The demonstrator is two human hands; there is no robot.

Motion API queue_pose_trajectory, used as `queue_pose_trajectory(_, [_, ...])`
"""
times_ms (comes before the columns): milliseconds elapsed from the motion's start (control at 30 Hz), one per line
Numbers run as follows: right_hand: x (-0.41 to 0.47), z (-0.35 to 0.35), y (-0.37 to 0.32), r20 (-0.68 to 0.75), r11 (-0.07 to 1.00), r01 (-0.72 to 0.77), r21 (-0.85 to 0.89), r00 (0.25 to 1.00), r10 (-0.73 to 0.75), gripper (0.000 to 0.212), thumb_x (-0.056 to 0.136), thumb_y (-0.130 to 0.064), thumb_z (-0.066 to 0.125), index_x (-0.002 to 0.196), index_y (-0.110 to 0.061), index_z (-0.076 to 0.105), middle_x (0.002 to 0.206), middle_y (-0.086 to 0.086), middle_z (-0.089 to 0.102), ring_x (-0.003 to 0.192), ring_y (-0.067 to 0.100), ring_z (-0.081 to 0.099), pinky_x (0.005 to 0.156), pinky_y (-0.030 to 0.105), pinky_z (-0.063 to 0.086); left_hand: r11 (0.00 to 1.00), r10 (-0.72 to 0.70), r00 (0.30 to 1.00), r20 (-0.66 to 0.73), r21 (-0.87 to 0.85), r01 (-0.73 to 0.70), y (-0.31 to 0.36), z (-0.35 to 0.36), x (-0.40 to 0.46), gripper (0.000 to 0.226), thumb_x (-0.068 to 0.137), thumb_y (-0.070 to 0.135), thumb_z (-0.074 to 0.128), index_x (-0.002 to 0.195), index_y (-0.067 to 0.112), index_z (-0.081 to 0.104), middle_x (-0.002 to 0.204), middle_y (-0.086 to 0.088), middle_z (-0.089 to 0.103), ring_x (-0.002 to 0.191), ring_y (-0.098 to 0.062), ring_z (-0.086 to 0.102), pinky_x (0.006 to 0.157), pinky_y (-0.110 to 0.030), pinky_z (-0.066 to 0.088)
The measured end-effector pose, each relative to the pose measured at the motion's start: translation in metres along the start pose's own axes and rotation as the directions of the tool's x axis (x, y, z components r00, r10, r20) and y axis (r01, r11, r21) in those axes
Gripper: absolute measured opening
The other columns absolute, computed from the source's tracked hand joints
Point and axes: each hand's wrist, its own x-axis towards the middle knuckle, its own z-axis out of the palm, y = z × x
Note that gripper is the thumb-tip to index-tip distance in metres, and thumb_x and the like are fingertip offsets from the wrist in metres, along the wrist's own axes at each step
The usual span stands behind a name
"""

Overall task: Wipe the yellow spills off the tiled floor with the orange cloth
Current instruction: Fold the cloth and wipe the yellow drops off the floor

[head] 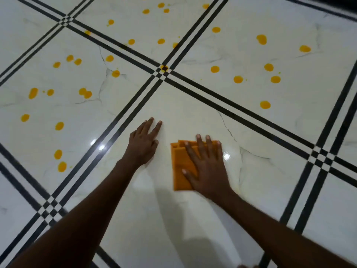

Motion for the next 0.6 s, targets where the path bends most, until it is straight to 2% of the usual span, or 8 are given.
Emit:
queue_pose_trajectory(67, [-0.044,-0.005,0.029,-0.025,0.998,-0.059,-0.019,0.998,0.059,0.085,0.094,-0.070,0.038,0.164,-0.031,0.010,0.173,0.009,0.003,0.158,0.037,0.002,0.124,0.063,0.006,0.999,-0.011,1.000,-0.028,-0.034,0.010,0.002,-0.002,0.000,0.065,0.094,0.032,0.038,0.156,0.032,0.019,0.165,-0.007,0.016,0.150,-0.030,0.019,0.112,-0.053,0.030])
queue_pose_trajectory(133, [-0.064,-0.015,0.063,-0.025,0.992,-0.123,-0.026,0.992,0.122,0.086,0.094,-0.069,0.038,0.164,-0.029,0.011,0.173,0.011,0.005,0.158,0.039,0.007,0.124,0.064,0.008,0.999,-0.024,1.000,-0.017,-0.042,0.023,0.007,-0.002,-0.001,0.065,0.095,0.037,0.038,0.157,0.031,0.019,0.165,-0.008,0.015,0.150,-0.030,0.018,0.113,-0.053,0.029])
queue_pose_trajectory(233, [-0.025,-0.025,0.102,-0.040,0.961,-0.271,-0.061,0.962,0.269,0.087,0.094,-0.072,0.030,0.165,-0.026,0.009,0.172,0.014,0.006,0.157,0.041,0.007,0.123,0.065,0.008,0.999,-0.049,0.999,-0.014,-0.001,0.049,0.016,0.001,-0.002,0.073,0.096,0.042,0.048,0.158,0.024,0.014,0.165,-0.012,0.011,0.152,-0.031,0.010,0.116,-0.052,0.022])
queue_pose_trajectory(333, [0.043,-0.023,0.102,-0.099,0.922,-0.384,-0.055,0.921,0.378,0.085,0.094,-0.071,0.031,0.164,-0.025,0.016,0.170,0.020,0.013,0.155,0.047,0.012,0.121,0.068,0.010,0.997,-0.076,0.996,-0.044,0.027,0.077,0.036,0.002,0.007,0.080,0.095,0.047,0.047,0.158,0.014,0.011,0.164,-0.018,0.011,0.152,-0.033,0.005,0.118,-0.051,0.017])
queue_pose_trajectory(433, [0.066,-0.018,0.068,-0.086,0.949,-0.305,-0.079,0.951,0.298,0.084,0.094,-0.069,0.033,0.164,-0.026,0.016,0.170,0.020,0.012,0.155,0.047,0.011,0.121,0.068,0.008,0.998,-0.057,0.998,-0.022,0.012,0.057,0.046,0.003,0.021,0.086,0.093,0.060,0.038,0.158,0.017,0.004,0.166,-0.014,0.000,0.153,-0.031,-0.001,0.119,-0.052,0.012])
queue_pose_trajectory(533, [0.028,-0.015,0.054,-0.064,0.984,-0.176,-0.042,0.983,0.173,0.086,0.095,-0.071,0.034,0.164,-0.031,0.004,0.173,0.012,0.002,0.158,0.040,0.001,0.124,0.064,0.004,0.999,-0.034,0.999,-0.016,0.027,0.035,0.041,0.007,0.023,0.091,0.086,0.073,0.025,0.158,0.024,-0.003,0.166,-0.008,-0.006,0.153,-0.027,-0.003,0.119,-0.051,0.010])
queue_pose_trajectory(600, [0.007,-0.018,0.069,-0.071,0.983,-0.179,-0.026,0.982,0.177,0.086,0.095,-0.072,0.035,0.164,-0.032,0.004,0.173,0.009,0.003,0.158,0.038,0.002,0.125,0.063,0.004,0.999,-0.028,0.999,-0.029,0.034,0.029,0.037,0.009,0.023,0.091,0.085,0.076,0.022,0.158,0.027,-0.005,0.166,-0.006,-0.007,0.153,-0.026,-0.004,0.119,-0.050,0.011])
